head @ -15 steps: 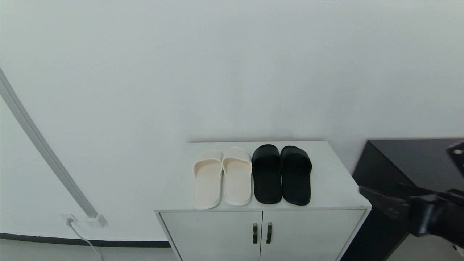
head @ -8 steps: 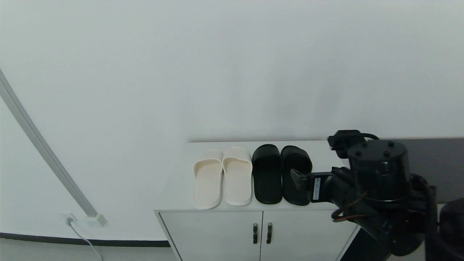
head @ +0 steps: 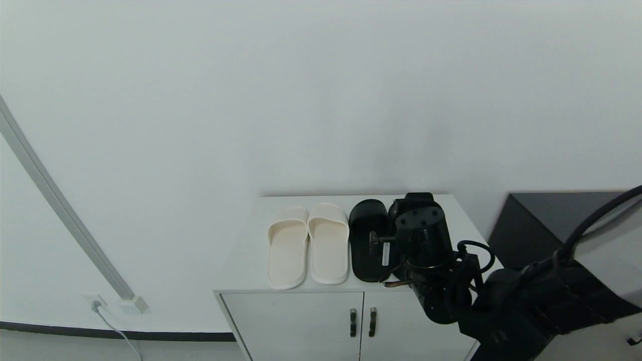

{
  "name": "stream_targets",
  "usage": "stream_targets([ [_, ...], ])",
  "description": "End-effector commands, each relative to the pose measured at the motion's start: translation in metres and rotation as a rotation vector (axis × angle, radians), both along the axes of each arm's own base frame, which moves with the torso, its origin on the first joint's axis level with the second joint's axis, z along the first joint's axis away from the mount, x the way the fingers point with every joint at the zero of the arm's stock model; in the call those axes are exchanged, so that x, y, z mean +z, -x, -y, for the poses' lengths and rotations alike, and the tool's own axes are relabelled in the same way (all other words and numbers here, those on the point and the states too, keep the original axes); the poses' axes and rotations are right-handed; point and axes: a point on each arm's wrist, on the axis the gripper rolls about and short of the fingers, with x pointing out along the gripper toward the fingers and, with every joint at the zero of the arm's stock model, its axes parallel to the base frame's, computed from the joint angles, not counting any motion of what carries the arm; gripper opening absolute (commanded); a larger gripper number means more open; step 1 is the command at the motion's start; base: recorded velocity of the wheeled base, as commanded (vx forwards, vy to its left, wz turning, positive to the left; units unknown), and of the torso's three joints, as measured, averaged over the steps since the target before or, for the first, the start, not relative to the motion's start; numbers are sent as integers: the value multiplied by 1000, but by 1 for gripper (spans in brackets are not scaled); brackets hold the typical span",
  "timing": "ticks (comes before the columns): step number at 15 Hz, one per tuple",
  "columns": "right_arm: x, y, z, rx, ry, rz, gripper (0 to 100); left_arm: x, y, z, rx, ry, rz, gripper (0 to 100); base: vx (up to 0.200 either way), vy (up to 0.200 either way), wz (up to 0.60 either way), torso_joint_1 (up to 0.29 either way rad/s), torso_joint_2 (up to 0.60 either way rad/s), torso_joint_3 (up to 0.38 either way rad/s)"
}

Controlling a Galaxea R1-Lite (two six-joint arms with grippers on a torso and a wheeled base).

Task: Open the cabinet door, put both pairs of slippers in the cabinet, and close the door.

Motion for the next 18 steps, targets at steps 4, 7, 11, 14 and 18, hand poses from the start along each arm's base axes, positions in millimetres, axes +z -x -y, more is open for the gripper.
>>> stream_targets([
  [4, -38, -62, -9, -124, 41, -5, 100, 0, 0, 0, 1, 0, -1, 0, 0, 0, 0, 0, 0, 0],
  [7, -46, -82, -12, -149, 37, 7, 100, 0, 0, 0, 1, 2, -1, 0, 0, 0, 0, 0, 0, 0],
  [11, -52, -111, -15, -175, 57, 25, 100, 0, 0, 0, 1, 2, -1, 0, 0, 0, 0, 0, 0, 0],
  [14, -52, -131, -22, -181, 53, 65, 100, 0, 0, 0, 1, 3, -1, 0, 0, 0, 0, 0, 0, 0],
  [18, -56, -138, -25, -184, 50, 71, 0, 0, 0, 0, 1, 6, -1, 0, 0, 0, 0, 0, 0, 0],
])
